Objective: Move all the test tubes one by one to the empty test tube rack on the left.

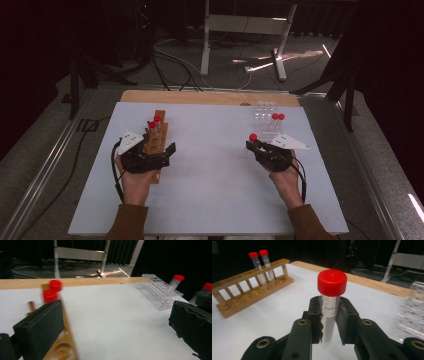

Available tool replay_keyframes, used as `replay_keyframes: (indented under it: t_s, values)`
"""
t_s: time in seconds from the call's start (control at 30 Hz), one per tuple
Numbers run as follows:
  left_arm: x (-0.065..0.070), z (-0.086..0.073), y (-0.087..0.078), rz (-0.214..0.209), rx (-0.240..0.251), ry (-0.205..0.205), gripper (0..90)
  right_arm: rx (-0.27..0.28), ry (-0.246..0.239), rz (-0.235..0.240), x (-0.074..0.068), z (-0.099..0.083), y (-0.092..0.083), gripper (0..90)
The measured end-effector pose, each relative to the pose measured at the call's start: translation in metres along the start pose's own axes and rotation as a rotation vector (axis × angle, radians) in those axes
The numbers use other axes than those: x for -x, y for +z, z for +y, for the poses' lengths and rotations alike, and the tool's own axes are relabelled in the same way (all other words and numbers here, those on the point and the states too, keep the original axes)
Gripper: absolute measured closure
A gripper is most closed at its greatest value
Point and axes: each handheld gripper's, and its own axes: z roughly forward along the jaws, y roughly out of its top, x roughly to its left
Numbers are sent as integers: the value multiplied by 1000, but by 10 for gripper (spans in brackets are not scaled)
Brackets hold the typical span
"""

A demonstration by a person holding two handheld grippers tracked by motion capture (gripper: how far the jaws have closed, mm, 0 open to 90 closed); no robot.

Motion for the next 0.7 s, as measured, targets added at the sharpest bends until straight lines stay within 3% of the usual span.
replay_keyframes:
  t_s: [0.33,0.7]
  values:
    - [38,10,28,-89,-21,47,6,-12,-27,69,-18,7,6,738]
    - [77,16,55,-181,-57,94,28,-45,-32,112,-34,5,16,738]
